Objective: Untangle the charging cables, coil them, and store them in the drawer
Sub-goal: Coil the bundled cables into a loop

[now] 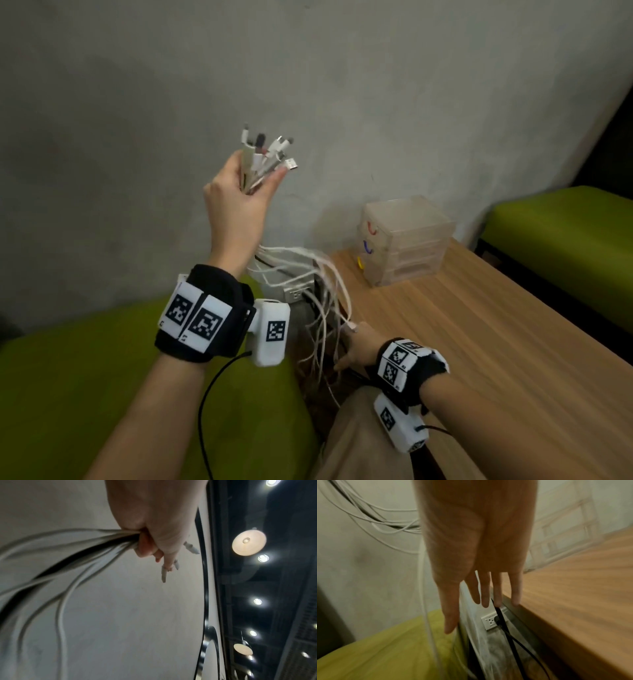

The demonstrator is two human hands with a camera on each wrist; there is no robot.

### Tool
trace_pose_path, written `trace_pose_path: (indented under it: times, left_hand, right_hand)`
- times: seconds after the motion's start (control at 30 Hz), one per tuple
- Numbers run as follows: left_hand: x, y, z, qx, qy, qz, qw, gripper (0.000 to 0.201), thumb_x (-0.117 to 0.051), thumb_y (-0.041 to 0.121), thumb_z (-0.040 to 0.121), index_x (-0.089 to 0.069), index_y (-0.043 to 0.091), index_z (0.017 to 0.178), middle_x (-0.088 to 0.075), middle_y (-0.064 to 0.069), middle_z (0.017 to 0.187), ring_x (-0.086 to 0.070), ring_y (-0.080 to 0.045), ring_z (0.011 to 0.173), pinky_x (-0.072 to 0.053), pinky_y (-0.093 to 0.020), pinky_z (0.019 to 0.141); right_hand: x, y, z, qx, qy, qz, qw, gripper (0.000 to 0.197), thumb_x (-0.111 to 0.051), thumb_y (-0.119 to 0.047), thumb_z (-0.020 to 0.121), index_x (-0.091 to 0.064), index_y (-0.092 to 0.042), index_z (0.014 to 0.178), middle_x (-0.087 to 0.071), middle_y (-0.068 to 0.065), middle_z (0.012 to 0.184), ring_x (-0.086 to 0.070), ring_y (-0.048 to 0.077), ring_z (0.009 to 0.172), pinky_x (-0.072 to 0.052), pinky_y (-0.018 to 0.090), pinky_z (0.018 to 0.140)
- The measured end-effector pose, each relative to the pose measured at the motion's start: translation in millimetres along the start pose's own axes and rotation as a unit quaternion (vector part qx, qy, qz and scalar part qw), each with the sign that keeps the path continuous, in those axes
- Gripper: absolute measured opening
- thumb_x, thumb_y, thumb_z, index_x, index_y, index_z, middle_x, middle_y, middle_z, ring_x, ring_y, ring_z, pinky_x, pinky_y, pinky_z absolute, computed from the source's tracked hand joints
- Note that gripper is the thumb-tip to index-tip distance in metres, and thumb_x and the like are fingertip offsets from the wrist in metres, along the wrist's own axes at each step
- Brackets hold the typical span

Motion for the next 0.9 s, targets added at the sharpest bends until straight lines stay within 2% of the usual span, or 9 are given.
trace_pose_path:
  times: [0.07, 0.13, 0.2, 0.27, 0.33, 0.4, 0.57, 0.73, 0.9]
  left_hand:
    - [-7.3, -3.4, -4.5, 0.02, -0.015, -0.033, 0.999, 0.017, -0.066, 0.033, 0.082, -0.062, 0.018, 0.076, -0.049, 0.014, 0.058, -0.043, 0.0, 0.05, -0.034, -0.018, 0.052]
    - [-17.7, -9.9, -14.9, 0.063, -0.031, -0.069, 0.995, 0.028, -0.061, 0.034, 0.086, -0.057, 0.02, 0.062, -0.044, 0.007, 0.051, -0.038, -0.011, 0.047, -0.031, -0.029, 0.05]
    - [-27.7, -16.5, -25.0, 0.096, -0.046, -0.094, 0.99, 0.034, -0.057, 0.033, 0.088, -0.05, 0.026, 0.056, -0.044, 0.003, 0.051, -0.038, -0.018, 0.047, -0.031, -0.03, 0.051]
    - [-35.6, -20.7, -31.5, 0.116, -0.058, -0.097, 0.987, 0.037, -0.056, 0.031, 0.09, -0.044, 0.026, 0.054, -0.041, 0.0, 0.051, -0.038, -0.021, 0.051, -0.031, -0.032, 0.051]
    - [-45.2, -21.5, -35.5, 0.132, -0.075, -0.105, 0.983, 0.037, -0.055, 0.032, 0.09, -0.044, 0.025, 0.055, -0.041, -0.001, 0.051, -0.04, -0.021, 0.051, -0.032, -0.033, 0.052]
    - [-59.1, -19.6, -41.6, 0.159, -0.103, -0.156, 0.969, 0.035, -0.054, 0.034, 0.09, -0.046, 0.025, 0.057, -0.042, 0.006, 0.046, -0.039, -0.015, 0.043, -0.034, -0.029, 0.049]
    - [-84.0, -10.4, -62.0, 0.185, -0.174, -0.254, 0.933, 0.033, -0.049, 0.035, 0.091, -0.044, 0.024, 0.06, -0.034, 0.011, 0.037, -0.03, -0.005, 0.034, -0.028, -0.018, 0.04]
    - [-81.6, -6.9, -65.3, 0.23, -0.172, -0.36, 0.888, 0.032, -0.055, 0.039, 0.083, -0.043, 0.019, 0.061, -0.028, 0.011, 0.041, -0.023, -0.006, 0.036, -0.024, -0.018, 0.038]
    - [-74.8, -16.5, -63.8, 0.237, -0.177, -0.401, 0.867, 0.021, -0.058, 0.007, 0.087, -0.044, 0.016, 0.075, -0.03, 0.009, 0.04, -0.022, -0.006, 0.03, -0.024, -0.018, 0.035]
  right_hand:
    - [8.6, 1.0, -4.8, -0.017, -0.059, -0.069, 0.996, 0.054, -0.072, -0.03, 0.078, -0.053, -0.003, 0.121, -0.054, 0.013, 0.123, -0.052, 0.03, 0.111, -0.045, 0.035, 0.086]
    - [27.6, -4.5, -10.4, -0.033, -0.051, -0.116, 0.991, 0.032, -0.065, -0.021, 0.084, -0.06, -0.001, 0.109, -0.062, 0.016, 0.11, -0.058, 0.03, 0.097, -0.048, 0.036, 0.076]
    - [57.7, -12.9, -18.0, -0.047, 0.062, -0.128, 0.989, 0.021, -0.052, -0.015, 0.089, -0.057, -0.002, 0.104, -0.06, 0.016, 0.106, -0.058, 0.033, 0.095, -0.048, 0.037, 0.075]
    - [91.1, -23.6, -27.9, -0.026, 0.237, -0.082, 0.968, 0.021, -0.045, -0.015, 0.09, -0.055, -0.005, 0.107, -0.06, 0.014, 0.111, -0.058, 0.033, 0.102, -0.048, 0.041, 0.086]
    - [110.8, -43.0, -39.2, 0.119, 0.354, 0.064, 0.925, 0.029, -0.04, -0.017, 0.09, -0.055, -0.008, 0.112, -0.062, 0.012, 0.115, -0.058, 0.026, 0.106, -0.046, 0.04, 0.093]
    - [108.9, -66.4, -50.9, 0.253, 0.337, 0.197, 0.885, 0.035, -0.04, -0.023, 0.089, -0.048, -0.009, 0.12, -0.062, 0.008, 0.115, -0.059, 0.019, 0.105, -0.046, 0.032, 0.091]
    - [89.5, -72.1, -58.3, 0.261, 0.349, 0.332, 0.837, 0.028, -0.042, -0.023, 0.087, -0.035, -0.012, 0.112, -0.06, -0.001, 0.092, -0.061, 0.012, 0.083, -0.048, 0.027, 0.072]
    - [85.3, -66.4, -61.6, 0.261, 0.397, 0.312, 0.823, 0.023, -0.041, -0.025, 0.092, -0.039, -0.007, 0.107, -0.056, -0.01, 0.082, -0.057, 0.004, 0.072, -0.044, 0.027, 0.067]
    - [74.1, -64.9, -64.2, 0.272, 0.385, 0.271, 0.84, 0.024, -0.04, -0.022, 0.095, -0.053, -0.004, 0.101, -0.058, 0.003, 0.074, -0.05, 0.009, 0.06, -0.038, 0.029, 0.059]
Point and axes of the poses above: each hand's wrist, its own z-axis towards the middle knuckle, its own x-axis out of the back of the hand, y = z × x, the point moved 4 cm from there along z, towards the middle knuckle
